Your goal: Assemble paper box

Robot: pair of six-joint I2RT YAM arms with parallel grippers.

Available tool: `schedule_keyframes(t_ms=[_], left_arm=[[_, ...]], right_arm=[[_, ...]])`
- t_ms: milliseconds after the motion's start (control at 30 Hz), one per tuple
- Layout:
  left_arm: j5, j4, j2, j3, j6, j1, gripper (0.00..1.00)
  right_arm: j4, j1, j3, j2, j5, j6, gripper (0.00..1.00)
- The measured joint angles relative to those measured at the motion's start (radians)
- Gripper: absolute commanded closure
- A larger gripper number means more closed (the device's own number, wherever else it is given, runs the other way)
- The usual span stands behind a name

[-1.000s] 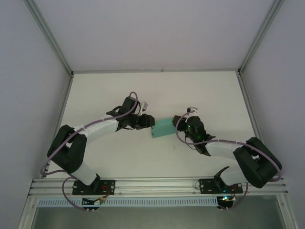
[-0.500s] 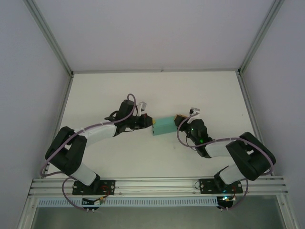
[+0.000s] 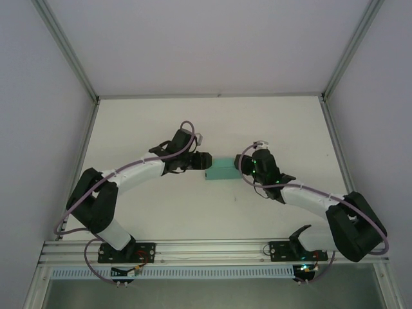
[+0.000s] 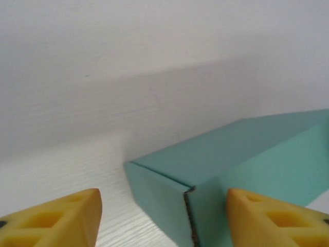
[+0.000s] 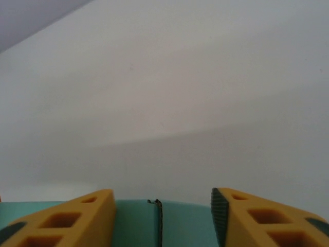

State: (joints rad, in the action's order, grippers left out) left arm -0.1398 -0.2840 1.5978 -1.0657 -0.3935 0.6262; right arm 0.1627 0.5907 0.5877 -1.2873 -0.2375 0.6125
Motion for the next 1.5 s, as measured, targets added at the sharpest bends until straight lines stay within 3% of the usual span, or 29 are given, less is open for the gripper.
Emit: schedule_keyframes(t_ms=[33,67,133,367,533,667,867,1033,1200,1367,1500], left_arm=[[0.012,-0.019,0.000,-0.009,0.009,0.000,0.18],[0.026,-0.037,0.000,-0.018,0.016,0.000,0.06],[0.054,-0.074,-0.005,-0.035,0.029,0.000,0.00],[0.173,-0.143,-0.127,-0.065,0.068,-0.001,0.00],[0.269,-0.182,-0.228,-0.063,0.078,-0.019,0.00],[0.323,-0.193,-0.275,-0.019,0.076,-0.050,0.00],[0.367,-0.234,-0.287,0.058,0.069,-0.076,0.00],[0.397,-0.261,-0.292,0.067,0.065,-0.081,0.00],[0.419,-0.265,-0.325,0.089,0.060,-0.086,0.00],[0.441,-0.270,-0.358,0.118,0.045,-0.088,0.00],[0.450,-0.272,-0.383,0.140,0.041,-0.089,0.00]], right_arm=[[-0.055,0.000,0.029,0.000,-0.003,-0.003,0.18],[-0.105,0.000,0.059,0.000,-0.004,-0.005,0.11],[-0.197,-0.003,0.127,0.000,-0.008,-0.022,0.00],[-0.339,-0.012,0.287,0.006,0.032,-0.212,0.00],[-0.390,-0.016,0.316,0.039,0.249,-0.644,0.00],[-0.534,-0.013,0.400,0.001,0.391,-0.997,0.00],[-0.689,0.000,0.550,-0.174,0.402,-1.289,0.00],[-0.759,0.006,0.578,-0.278,0.380,-1.402,0.00],[-0.694,0.035,0.579,-0.356,0.267,-1.451,0.05],[-0.635,0.069,0.581,-0.431,0.164,-1.485,0.23],[-0.618,0.092,0.581,-0.457,0.093,-1.484,0.31]])
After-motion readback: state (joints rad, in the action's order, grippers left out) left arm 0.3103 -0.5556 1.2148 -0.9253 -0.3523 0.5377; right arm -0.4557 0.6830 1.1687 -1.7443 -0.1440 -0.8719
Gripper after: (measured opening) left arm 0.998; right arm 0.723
